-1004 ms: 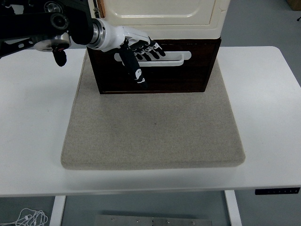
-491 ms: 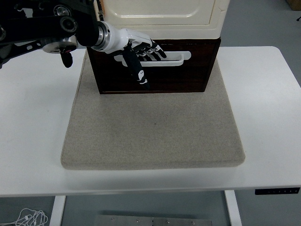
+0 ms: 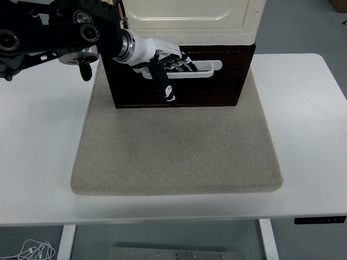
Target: Open the drawer under the combination cabinet
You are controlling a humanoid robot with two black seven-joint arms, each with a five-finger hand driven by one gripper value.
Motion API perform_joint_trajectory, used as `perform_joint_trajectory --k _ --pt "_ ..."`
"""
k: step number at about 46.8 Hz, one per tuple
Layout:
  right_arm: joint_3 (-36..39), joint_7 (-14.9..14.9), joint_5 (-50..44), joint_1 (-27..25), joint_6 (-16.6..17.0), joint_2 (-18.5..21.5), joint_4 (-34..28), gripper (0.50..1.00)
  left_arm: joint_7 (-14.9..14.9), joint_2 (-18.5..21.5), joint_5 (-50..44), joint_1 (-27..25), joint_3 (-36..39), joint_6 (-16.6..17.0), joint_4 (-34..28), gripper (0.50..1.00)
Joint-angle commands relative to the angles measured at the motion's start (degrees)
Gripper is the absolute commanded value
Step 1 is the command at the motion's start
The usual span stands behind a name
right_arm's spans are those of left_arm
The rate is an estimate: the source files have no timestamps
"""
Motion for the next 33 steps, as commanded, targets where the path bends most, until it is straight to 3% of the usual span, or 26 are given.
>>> perform_joint_trajectory --k 1,33 --pt "0.00 0.06 0.05 0.00 -0.06 0.00 0.00 0.926 -0.08 -0.02 -0.02 -0.08 0.00 -0.35 -0.02 1.000" --pt "0.00 -0.02 -0.03 0.00 0.03 0.00 0.00 0.926 -0.08 0.77 -0.19 -0.87 -1.58 -6.59 -0.55 1.000"
